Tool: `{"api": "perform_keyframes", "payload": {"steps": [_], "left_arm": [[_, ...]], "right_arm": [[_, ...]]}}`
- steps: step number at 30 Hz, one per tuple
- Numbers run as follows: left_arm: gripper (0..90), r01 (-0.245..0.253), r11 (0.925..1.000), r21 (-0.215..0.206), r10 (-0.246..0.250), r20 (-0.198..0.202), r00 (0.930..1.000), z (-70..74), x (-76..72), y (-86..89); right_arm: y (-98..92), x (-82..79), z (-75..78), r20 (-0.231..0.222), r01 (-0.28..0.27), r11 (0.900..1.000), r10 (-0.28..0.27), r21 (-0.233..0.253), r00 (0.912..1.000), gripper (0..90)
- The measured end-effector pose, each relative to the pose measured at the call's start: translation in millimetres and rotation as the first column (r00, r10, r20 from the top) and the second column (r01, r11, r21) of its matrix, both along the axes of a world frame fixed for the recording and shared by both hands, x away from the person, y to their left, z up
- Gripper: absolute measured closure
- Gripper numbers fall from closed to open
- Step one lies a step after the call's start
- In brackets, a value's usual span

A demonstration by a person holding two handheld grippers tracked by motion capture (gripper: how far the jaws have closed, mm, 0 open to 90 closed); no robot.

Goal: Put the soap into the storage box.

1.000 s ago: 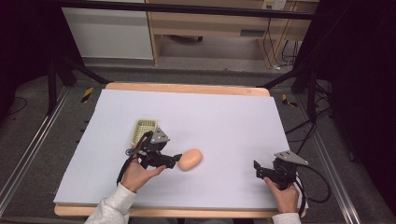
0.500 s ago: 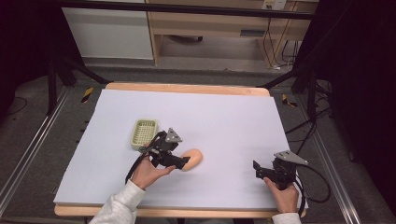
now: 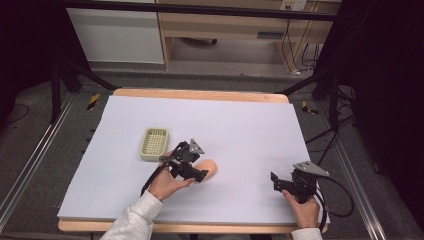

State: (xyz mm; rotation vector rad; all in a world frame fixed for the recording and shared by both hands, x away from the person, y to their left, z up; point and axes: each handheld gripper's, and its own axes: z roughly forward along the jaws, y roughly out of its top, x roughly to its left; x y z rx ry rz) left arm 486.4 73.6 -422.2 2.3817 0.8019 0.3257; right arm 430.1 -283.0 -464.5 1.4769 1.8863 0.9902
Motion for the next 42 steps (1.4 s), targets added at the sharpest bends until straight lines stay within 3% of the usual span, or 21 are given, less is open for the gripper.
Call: {"api": "perform_keyframes", "payload": {"steps": [21,42], "left_arm": [[30.8,0.012,0.9969,0.078,-0.008,-0.06,0.9982,-24.3,11.5,-17.1],[31.1,0.029,0.9902,0.137,-0.017,-0.091,0.9957,-35.9,19.2,-23.9]], "right_arm": [[0.1,0.9,-0.8,-0.008,-0.005,1.0,0.005,-0.002,1.0,6.0],[-0.2,1.8,-1.7,-0.015,-0.01,1.0,0.01,-0.005,0.9998,6.1]]}}
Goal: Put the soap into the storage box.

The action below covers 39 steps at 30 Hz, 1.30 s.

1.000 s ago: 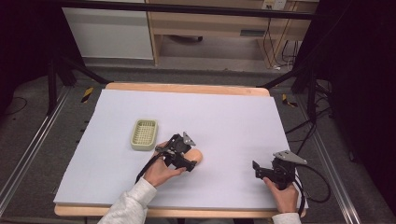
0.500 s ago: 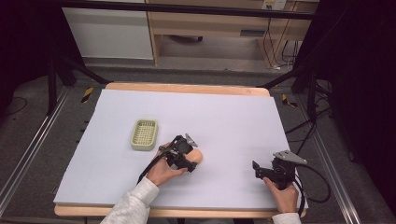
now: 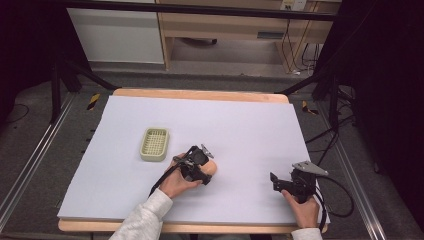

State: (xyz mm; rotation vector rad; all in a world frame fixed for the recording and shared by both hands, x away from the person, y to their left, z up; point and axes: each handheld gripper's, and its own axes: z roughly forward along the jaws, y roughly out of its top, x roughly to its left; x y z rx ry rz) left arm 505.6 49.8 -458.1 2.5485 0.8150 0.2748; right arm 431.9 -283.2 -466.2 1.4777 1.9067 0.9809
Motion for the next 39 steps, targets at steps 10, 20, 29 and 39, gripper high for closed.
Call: {"api": "perform_keyframes", "payload": {"steps": [10,20,29,39], "left_arm": [[31.6,-0.004,1.0,0.008,0.004,-0.013,0.9999,0.9,0.8,-1.3],[31.8,-0.004,0.9999,0.012,0.004,-0.008,1.0,3.2,0.3,-0.2],[31.9,-0.009,0.9997,-0.023,0.009,0.016,0.9998,25.8,-9.9,9.6],[31.9,-0.036,0.9979,-0.054,0.039,0.046,0.9982,39.8,-24.8,31.9]], "right_arm": [[0.1,-0.1,-0.1,-0.003,0.004,1.0,-0.004,0.003,1.0,6.0],[-0.2,-0.1,-0.1,-0.004,0.005,1.0,-0.005,0.006,1.0,6.0],[-0.4,-0.3,0.0,-0.005,0.005,1.0,-0.005,0.008,1.0,6.0],[-0.4,-0.6,-0.1,-0.002,0.006,1.0,-0.006,0.005,1.0,6.0]]}}
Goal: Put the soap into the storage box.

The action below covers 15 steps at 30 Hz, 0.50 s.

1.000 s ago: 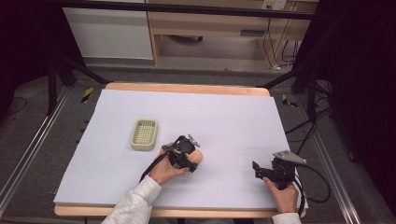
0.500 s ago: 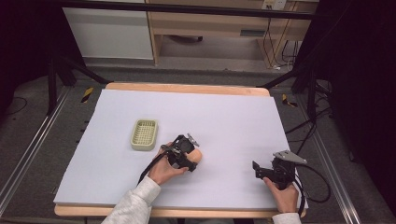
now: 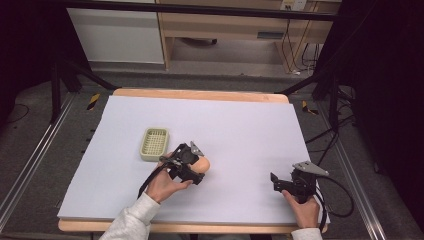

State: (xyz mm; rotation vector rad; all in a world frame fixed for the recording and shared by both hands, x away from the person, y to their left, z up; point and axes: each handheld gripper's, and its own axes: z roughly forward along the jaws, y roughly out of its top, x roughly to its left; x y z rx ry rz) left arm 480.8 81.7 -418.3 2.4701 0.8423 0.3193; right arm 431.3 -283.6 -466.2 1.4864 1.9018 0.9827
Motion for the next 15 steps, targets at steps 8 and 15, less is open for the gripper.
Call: {"api": "perform_keyframes", "payload": {"steps": [8,15], "left_arm": [[31.8,-0.041,0.9987,-0.031,0.041,0.018,0.999,4.0,-6.0,19.6],[31.9,-0.098,0.9936,-0.057,0.099,0.03,0.9946,9.3,-6.1,39.3]], "right_arm": [[1.3,-0.6,-0.4,-0.004,-0.005,1.0,0.005,0.004,1.0,6.0],[1.0,-2.6,-0.5,0.003,-0.006,1.0,0.006,0.008,1.0,6.7]]}}
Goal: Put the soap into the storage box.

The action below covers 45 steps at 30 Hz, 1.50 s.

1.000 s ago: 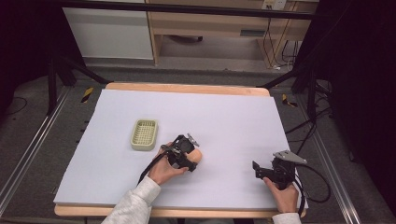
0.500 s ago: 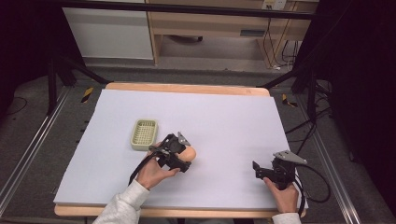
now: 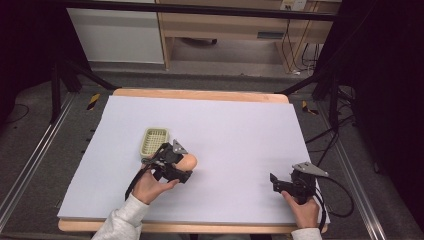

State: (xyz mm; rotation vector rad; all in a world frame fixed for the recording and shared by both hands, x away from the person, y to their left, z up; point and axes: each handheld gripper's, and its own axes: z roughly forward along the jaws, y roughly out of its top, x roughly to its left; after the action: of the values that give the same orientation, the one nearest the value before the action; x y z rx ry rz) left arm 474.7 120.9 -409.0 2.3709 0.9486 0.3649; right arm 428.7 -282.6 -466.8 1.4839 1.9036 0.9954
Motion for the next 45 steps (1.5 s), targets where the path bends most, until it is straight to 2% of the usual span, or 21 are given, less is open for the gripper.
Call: {"api": "perform_keyframes", "payload": {"steps": [3,5,11,13,15,18,20,28,39,43,45], "left_arm": [[31.9,-0.016,0.9998,-0.012,0.016,0.001,0.9999,2.0,1.3,6.5],[31.9,-0.048,0.9985,-0.028,0.048,0.009,0.9988,6.4,3.8,16.3],[31.9,-0.104,0.9929,-0.057,0.106,0.024,0.9941,15.3,7.7,34.0],[31.8,-0.144,0.9866,-0.078,0.147,0.036,0.9885,18.3,9.8,41.9],[31.9,-0.156,0.9843,-0.082,0.16,0.039,0.9864,19.0,10.8,44.6],[31.9,-0.198,0.9759,-0.091,0.203,0.044,0.9782,20.3,16.6,54.9],[31.8,-0.206,0.9743,-0.092,0.211,0.046,0.9765,20.0,17.7,56.2],[31.9,-0.278,0.9563,-0.09,0.282,0.039,0.9586,13.2,30.7,66.6],[31.9,-0.324,0.9427,-0.082,0.327,0.031,0.9446,8.9,46.4,71.4],[31.9,-0.32,0.945,-0.07,0.322,0.022,0.9466,8.6,52.1,71.5],[31.9,-0.327,0.9419,-0.077,0.329,0.022,0.9439,8.8,55.9,71.4]], "right_arm": [[-0.8,-0.4,-0.1,0.005,0.005,1.0,-0.005,0.011,1.0,6.7],[-1.5,-0.8,-0.4,0.001,0.005,1.0,-0.005,0.023,1.0,6.6],[1.7,0.0,-1.2,0.0,-0.002,1.0,0.002,0.006,1.0,6.6],[2.3,0.1,-1.4,0.002,-0.007,1.0,0.007,0.001,1.0,6.6],[3.1,-0.1,-1.2,-0.001,-0.007,1.0,0.007,0.005,1.0,6.6],[4.1,0.7,-1.8,-0.001,-0.011,1.0,0.011,-0.006,0.9999,6.5],[4.5,0.9,-1.9,0.0,-0.011,1.0,0.011,-0.006,0.9999,6.5],[5.5,1.8,-2.2,-0.001,-0.008,1.0,0.008,-0.008,1.0,6.4],[6.6,2.8,-2.3,-0.004,-0.011,1.0,0.011,-0.009,0.9999,6.3],[6.7,3.0,-2.4,-0.005,-0.009,1.0,0.009,-0.008,1.0,6.3],[6.5,2.9,-2.3,-0.005,-0.01,1.0,0.01,-0.006,0.9999,6.3]]}}
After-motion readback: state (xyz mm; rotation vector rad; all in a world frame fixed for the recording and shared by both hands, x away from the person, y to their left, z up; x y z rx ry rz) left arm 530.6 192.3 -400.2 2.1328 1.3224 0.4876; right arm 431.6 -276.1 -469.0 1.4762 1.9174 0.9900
